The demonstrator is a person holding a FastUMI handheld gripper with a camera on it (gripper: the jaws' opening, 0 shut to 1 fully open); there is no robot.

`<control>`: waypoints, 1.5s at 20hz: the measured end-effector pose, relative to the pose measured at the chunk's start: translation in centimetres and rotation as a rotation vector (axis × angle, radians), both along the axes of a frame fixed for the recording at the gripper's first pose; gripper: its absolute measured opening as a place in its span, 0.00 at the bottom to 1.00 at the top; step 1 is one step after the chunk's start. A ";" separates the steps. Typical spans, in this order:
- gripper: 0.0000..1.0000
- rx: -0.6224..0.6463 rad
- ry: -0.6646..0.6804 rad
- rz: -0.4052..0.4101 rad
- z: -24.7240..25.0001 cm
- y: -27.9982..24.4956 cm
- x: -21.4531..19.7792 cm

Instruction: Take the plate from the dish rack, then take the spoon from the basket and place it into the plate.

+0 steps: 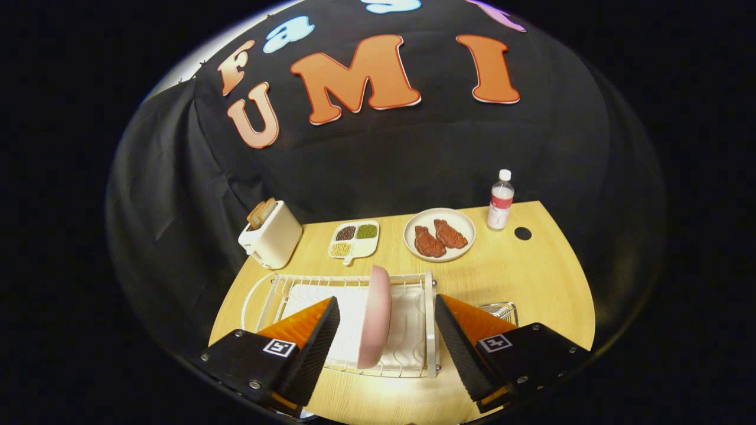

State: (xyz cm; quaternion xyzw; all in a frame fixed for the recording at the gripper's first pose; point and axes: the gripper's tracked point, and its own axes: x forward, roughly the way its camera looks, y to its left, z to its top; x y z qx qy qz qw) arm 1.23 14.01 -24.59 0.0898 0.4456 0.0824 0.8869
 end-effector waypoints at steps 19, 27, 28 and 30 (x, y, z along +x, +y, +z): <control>0.31 -0.192 0.558 0.045 -7.6 3.7 -1.0; 0.20 -0.376 0.472 0.031 -5.4 1.7 0.4; 0.20 -0.400 0.459 0.032 -4.8 1.1 0.6; 0.20 -0.394 0.441 0.024 -4.3 1.1 0.8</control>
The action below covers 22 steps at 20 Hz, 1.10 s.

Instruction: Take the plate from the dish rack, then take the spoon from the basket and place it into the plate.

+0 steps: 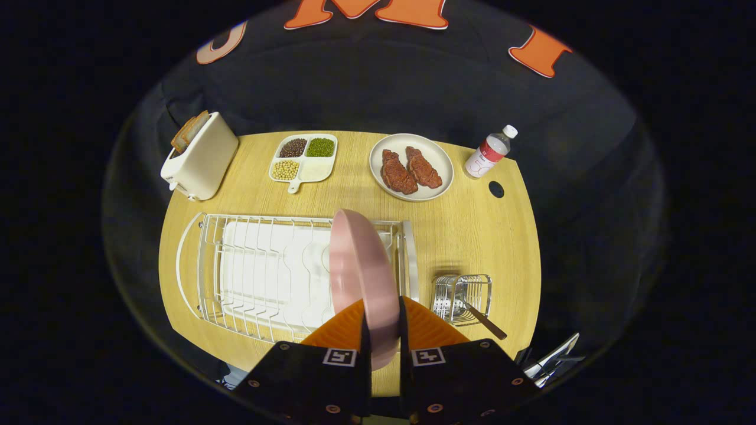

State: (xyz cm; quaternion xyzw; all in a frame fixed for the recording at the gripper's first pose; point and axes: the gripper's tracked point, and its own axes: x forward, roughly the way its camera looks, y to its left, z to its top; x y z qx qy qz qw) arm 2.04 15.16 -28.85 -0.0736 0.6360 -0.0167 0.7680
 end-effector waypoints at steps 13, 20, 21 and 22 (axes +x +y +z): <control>0.10 0.264 -0.016 -0.065 2.6 -0.3 -3.2; 0.10 0.357 0.043 -0.045 1.7 -2.3 -9.7; 0.10 0.350 0.049 -0.039 1.4 -2.9 -10.7; 0.10 0.343 0.054 -0.035 1.0 -3.4 -11.6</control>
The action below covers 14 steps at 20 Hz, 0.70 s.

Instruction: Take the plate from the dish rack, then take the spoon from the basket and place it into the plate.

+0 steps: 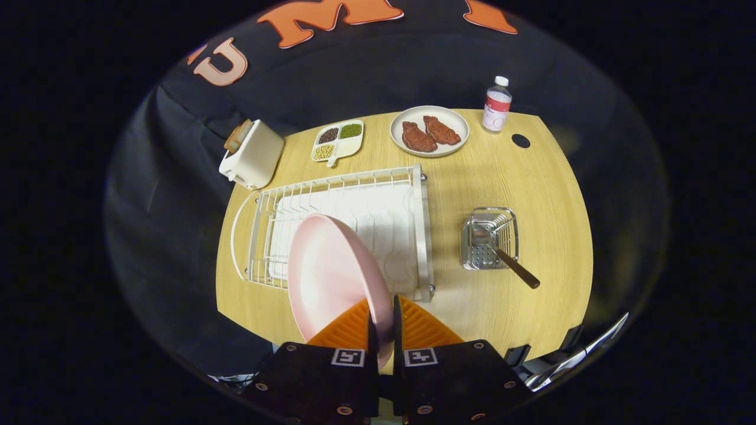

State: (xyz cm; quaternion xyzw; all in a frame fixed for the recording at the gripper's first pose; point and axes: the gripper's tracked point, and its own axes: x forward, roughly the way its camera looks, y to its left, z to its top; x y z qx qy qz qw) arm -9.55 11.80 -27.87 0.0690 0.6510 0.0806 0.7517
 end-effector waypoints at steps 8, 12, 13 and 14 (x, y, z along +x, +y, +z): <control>0.10 0.030 0.090 0.030 -4.1 -1.4 -7.3; 0.10 0.036 0.123 0.018 -6.5 -1.8 -9.8; 0.10 0.036 0.128 0.024 -7.0 -1.9 -10.2; 0.10 0.035 0.132 0.030 -7.6 -1.9 -10.6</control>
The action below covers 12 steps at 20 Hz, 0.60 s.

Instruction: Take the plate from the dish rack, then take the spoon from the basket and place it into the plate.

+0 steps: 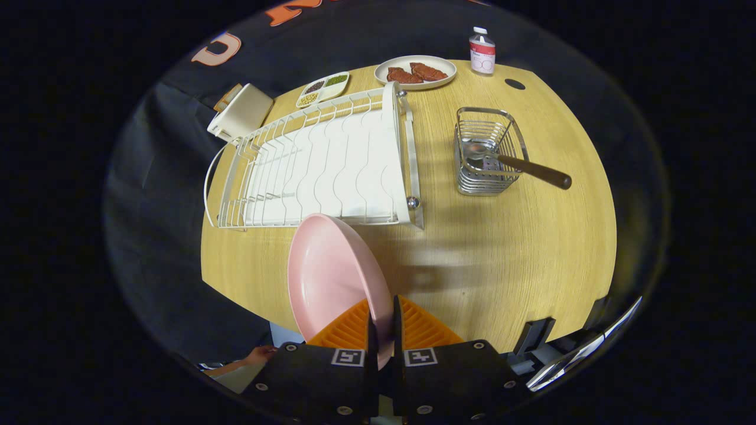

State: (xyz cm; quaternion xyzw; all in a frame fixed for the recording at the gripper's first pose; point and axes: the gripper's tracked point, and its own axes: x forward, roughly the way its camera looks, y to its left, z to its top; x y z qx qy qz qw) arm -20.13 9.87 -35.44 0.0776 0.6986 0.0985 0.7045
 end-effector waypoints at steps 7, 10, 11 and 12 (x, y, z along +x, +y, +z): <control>0.10 0.021 0.030 -0.016 -3.8 0.7 -2.1; 0.11 0.038 0.036 -0.025 -4.2 1.2 -2.4; 0.12 0.048 0.035 -0.037 -4.3 1.2 -2.4; 0.14 0.048 0.033 -0.047 -4.4 1.3 -2.2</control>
